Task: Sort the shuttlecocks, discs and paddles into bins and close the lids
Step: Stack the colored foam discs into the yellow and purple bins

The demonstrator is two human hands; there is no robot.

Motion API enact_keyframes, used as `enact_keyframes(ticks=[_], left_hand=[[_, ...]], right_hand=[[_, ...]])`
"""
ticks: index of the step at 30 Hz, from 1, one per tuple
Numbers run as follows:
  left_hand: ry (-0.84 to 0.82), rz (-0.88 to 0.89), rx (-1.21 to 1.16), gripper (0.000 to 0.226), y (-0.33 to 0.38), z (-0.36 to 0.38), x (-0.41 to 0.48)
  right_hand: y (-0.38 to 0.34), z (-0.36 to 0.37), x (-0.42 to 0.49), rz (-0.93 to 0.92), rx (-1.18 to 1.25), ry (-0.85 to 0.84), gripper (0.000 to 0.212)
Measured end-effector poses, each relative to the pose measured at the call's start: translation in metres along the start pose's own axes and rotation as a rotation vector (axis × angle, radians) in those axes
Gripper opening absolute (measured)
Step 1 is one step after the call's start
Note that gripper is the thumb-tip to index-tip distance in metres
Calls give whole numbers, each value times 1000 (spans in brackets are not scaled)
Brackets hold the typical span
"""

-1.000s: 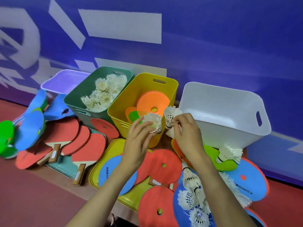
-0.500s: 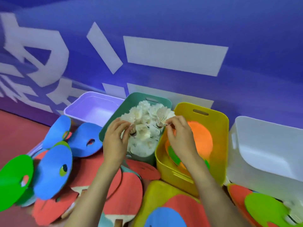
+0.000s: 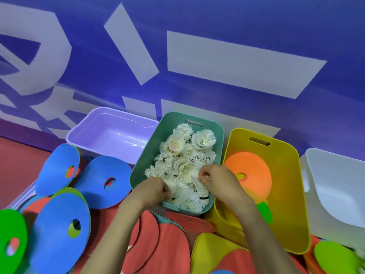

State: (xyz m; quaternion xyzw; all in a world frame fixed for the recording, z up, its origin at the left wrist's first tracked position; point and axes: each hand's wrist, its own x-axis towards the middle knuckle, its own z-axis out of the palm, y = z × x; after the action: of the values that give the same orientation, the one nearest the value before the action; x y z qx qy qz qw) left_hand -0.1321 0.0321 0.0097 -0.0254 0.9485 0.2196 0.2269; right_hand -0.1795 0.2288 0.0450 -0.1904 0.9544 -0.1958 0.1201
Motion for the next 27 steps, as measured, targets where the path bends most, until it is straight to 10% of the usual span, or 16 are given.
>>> enact_keyframes(ticks=[8, 18, 27], left_hand=[[5, -28, 92, 27, 4, 1, 4], [213, -52, -77, 16, -2, -10, -5], [642, 244, -258, 27, 65, 15, -14]], right_hand=[[-3, -7, -2, -39, 199, 35, 14], [-6, 15, 4, -19, -1, -384, 17], [28, -16, -39, -104, 195, 162, 47]])
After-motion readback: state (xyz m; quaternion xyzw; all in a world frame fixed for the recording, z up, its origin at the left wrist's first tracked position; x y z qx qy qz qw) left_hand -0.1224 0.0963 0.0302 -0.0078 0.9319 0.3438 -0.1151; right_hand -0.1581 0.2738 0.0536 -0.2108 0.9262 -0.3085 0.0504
